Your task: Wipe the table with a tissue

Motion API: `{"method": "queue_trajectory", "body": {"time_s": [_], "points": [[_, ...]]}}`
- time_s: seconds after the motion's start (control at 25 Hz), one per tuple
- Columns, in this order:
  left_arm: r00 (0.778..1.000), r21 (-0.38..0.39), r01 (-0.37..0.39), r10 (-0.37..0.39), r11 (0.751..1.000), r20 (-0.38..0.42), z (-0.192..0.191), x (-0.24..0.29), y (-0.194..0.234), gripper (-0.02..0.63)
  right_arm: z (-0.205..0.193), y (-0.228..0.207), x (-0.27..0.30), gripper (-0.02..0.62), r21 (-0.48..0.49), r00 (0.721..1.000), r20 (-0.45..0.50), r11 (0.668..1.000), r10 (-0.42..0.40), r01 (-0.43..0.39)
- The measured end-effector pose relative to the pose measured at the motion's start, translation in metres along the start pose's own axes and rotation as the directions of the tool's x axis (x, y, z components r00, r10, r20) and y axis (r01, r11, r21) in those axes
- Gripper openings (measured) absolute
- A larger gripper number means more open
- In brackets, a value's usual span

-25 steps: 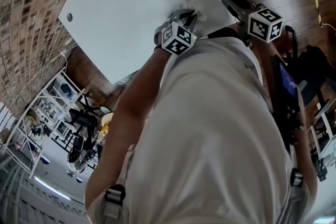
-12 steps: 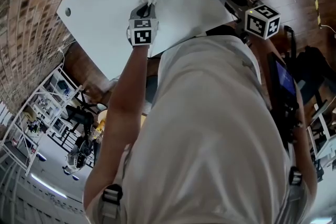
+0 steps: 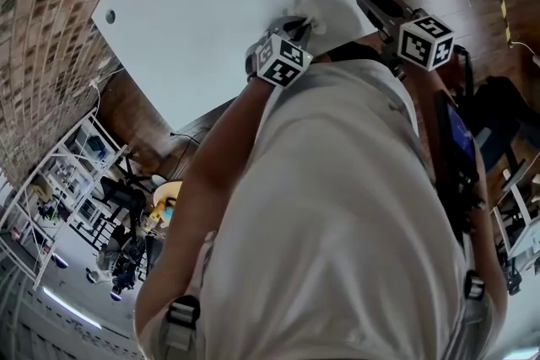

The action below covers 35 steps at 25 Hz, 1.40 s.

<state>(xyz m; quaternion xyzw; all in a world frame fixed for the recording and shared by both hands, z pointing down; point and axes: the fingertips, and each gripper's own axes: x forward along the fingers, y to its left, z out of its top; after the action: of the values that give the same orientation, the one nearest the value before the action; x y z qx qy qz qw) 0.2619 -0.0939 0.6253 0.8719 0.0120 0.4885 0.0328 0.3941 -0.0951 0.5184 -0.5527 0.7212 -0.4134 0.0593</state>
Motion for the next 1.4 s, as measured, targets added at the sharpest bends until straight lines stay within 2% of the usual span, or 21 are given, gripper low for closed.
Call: {"method": "queue_trajectory", "body": {"time_s": [0.08, 0.12, 0.24, 0.32, 0.4, 0.52, 0.64, 0.8, 0.88, 1.0, 1.16, 1.28, 1.4], "points": [[0.997, -0.111, -0.069, 0.070, 0.991, 0.009, -0.026, -0.017, 0.029, 0.031, -0.005, 0.008, 0.003, 0.006, -0.007, 1.000, -0.003, 1.000, -0.004, 0.004], [0.993, -0.168, -0.119, 0.122, 0.979, 0.003, -0.040, -0.029, 0.049, 0.031, -0.008, 0.013, 0.004, 0.006, -0.011, 1.000, -0.004, 1.000, -0.004, 0.004], [0.966, -0.301, -0.257, 0.253, 0.918, -0.051, -0.087, -0.064, 0.102, 0.032, -0.020, 0.034, 0.008, 0.006, -0.036, 1.000, -0.021, 0.999, 0.008, -0.009], [0.957, -0.350, -0.287, 0.279, 0.891, -0.076, -0.113, -0.082, 0.114, 0.032, -0.030, 0.049, 0.009, 0.006, -0.057, 0.999, -0.042, 0.998, 0.016, -0.018], [0.963, -0.407, -0.264, 0.263, 0.874, -0.060, -0.132, -0.096, 0.108, 0.032, -0.039, 0.064, 0.012, 0.006, -0.072, 0.998, -0.059, 0.997, 0.015, -0.020], [0.966, -0.492, -0.205, 0.255, 0.846, 0.036, -0.151, -0.117, 0.093, 0.032, -0.051, 0.087, 0.024, 0.006, -0.101, 0.997, -0.076, 0.995, 0.017, -0.025], [0.945, -0.531, -0.210, 0.311, 0.821, 0.106, -0.152, -0.153, 0.080, 0.032, -0.062, 0.111, 0.043, 0.006, -0.132, 0.992, -0.104, 0.988, 0.073, -0.086], [0.912, -0.595, -0.205, 0.373, 0.777, 0.173, -0.154, -0.166, 0.060, 0.032, -0.074, 0.132, 0.043, 0.006, -0.187, 0.979, -0.167, 0.971, 0.120, -0.150], [0.886, -0.626, -0.204, 0.414, 0.752, 0.208, -0.158, -0.179, 0.056, 0.032, -0.081, 0.146, 0.048, 0.006, -0.218, 0.970, -0.198, 0.959, 0.140, -0.183], [0.837, -0.679, -0.203, 0.485, 0.706, 0.254, -0.171, -0.210, 0.048, 0.032, -0.096, 0.177, 0.064, 0.006, -0.260, 0.953, -0.243, 0.934, 0.183, -0.245], [0.786, -0.742, -0.177, 0.547, 0.646, 0.288, -0.185, -0.234, 0.027, 0.032, -0.111, 0.213, 0.074, 0.006, -0.320, 0.922, -0.301, 0.885, 0.242, -0.337], [0.764, -0.755, -0.157, 0.563, 0.636, 0.315, -0.186, -0.242, 0.007, 0.032, -0.118, 0.233, 0.069, 0.008, -0.356, 0.909, -0.314, 0.853, 0.274, -0.381], [0.721, -0.755, -0.151, 0.594, 0.639, 0.358, -0.188, -0.260, -0.001, 0.032, -0.118, 0.261, 0.073, 0.007, -0.390, 0.893, -0.287, 0.809, 0.346, -0.439]]}}
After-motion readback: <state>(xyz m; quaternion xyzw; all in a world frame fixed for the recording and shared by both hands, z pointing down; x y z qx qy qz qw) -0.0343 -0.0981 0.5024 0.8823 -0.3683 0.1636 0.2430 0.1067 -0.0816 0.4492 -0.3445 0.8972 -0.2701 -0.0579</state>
